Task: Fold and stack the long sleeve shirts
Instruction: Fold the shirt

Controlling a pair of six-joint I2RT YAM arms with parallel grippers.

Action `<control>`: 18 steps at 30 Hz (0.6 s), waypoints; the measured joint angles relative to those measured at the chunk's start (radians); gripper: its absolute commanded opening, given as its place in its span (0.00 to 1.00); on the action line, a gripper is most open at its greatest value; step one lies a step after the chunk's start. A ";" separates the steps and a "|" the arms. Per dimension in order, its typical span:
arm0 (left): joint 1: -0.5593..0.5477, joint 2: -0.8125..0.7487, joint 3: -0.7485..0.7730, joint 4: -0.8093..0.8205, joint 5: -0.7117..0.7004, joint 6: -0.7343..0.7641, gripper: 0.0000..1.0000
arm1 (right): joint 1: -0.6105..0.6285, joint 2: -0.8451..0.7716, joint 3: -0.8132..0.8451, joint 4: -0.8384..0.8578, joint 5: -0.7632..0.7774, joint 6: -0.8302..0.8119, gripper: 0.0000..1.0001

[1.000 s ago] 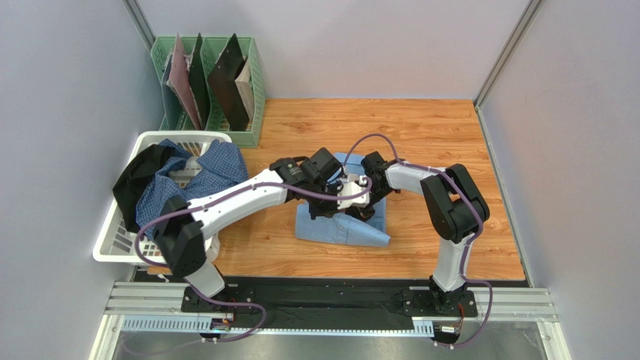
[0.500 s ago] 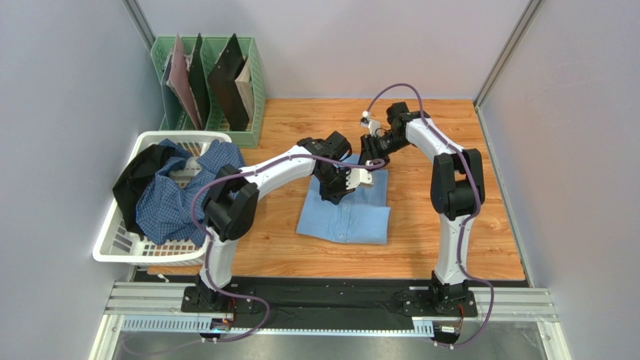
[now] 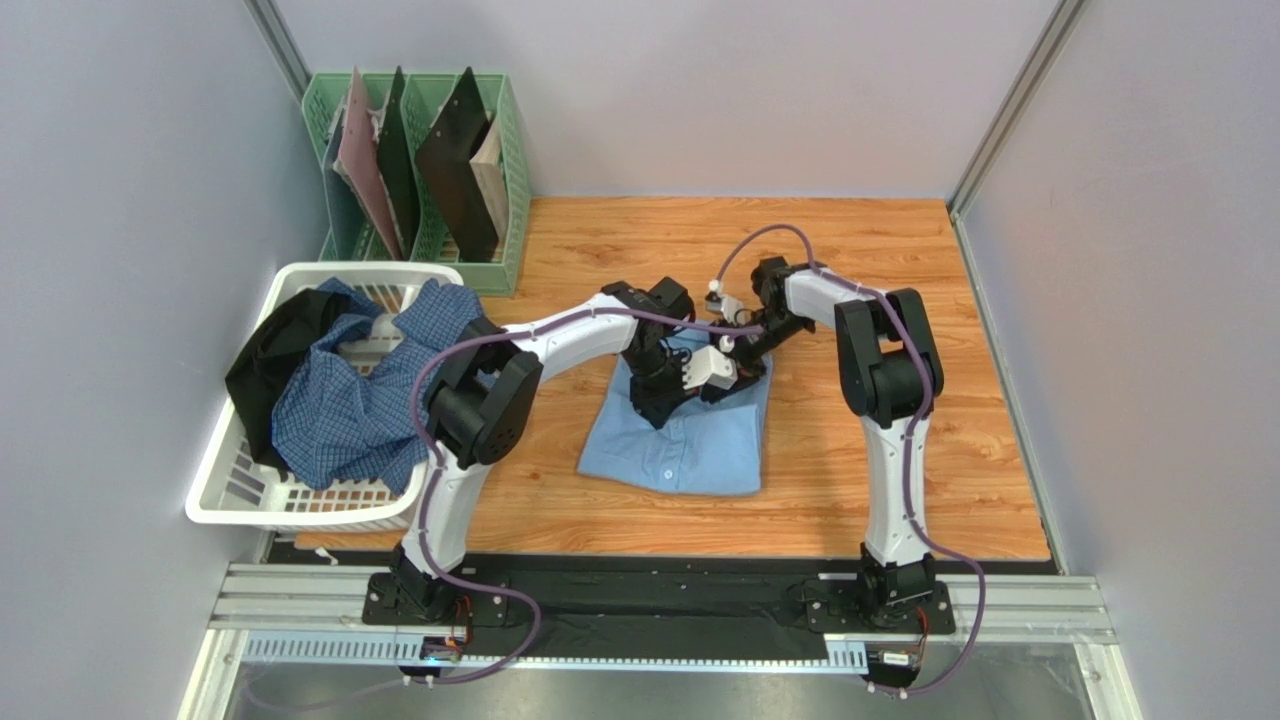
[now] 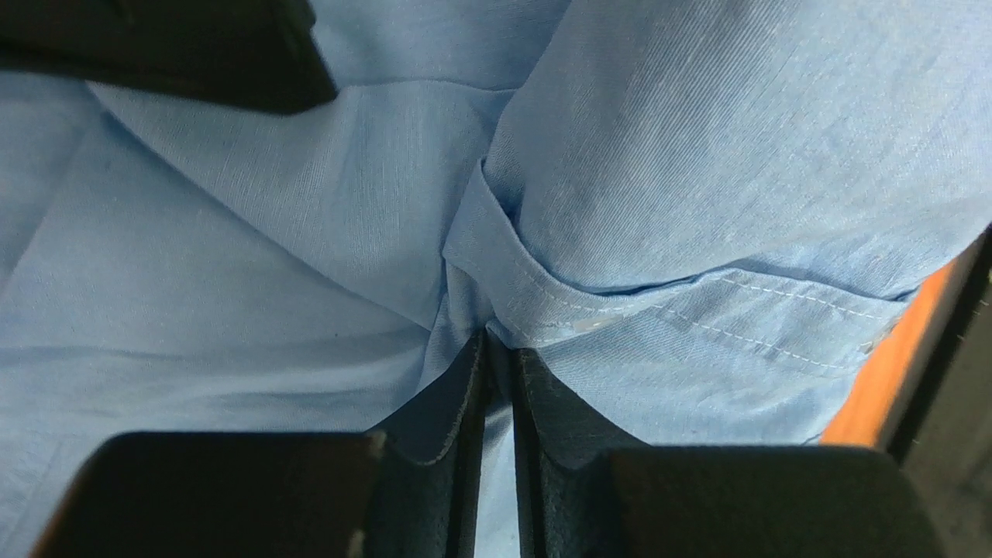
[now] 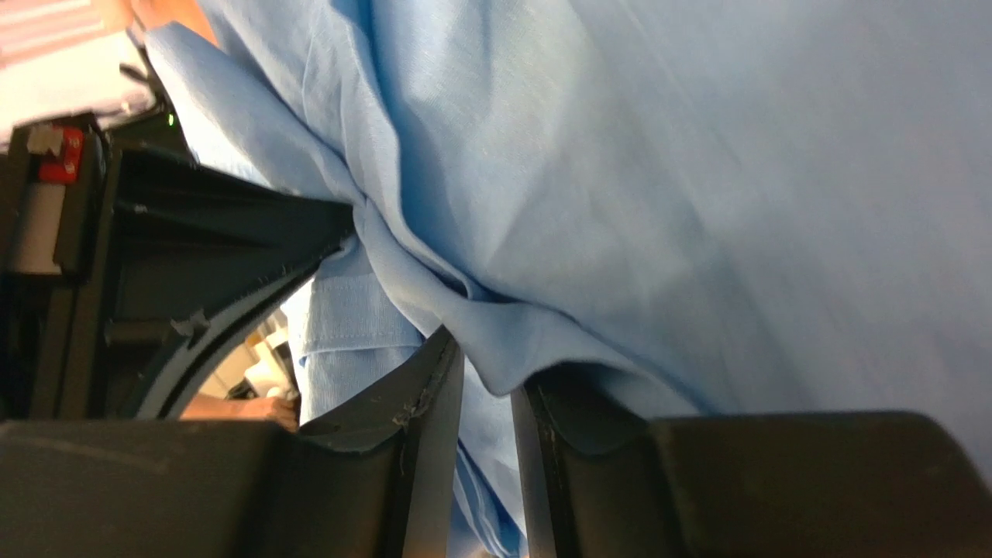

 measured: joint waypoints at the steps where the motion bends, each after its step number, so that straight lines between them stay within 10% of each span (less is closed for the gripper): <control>1: -0.005 -0.017 -0.027 0.002 0.008 -0.002 0.21 | 0.006 -0.018 -0.037 0.004 -0.007 0.002 0.30; 9: -0.021 -0.217 -0.214 -0.016 0.115 -0.062 0.48 | 0.078 -0.142 -0.200 0.006 -0.005 -0.002 0.34; 18: -0.007 -0.350 -0.234 0.034 0.201 -0.019 0.75 | 0.027 -0.179 0.008 0.006 -0.002 0.026 0.38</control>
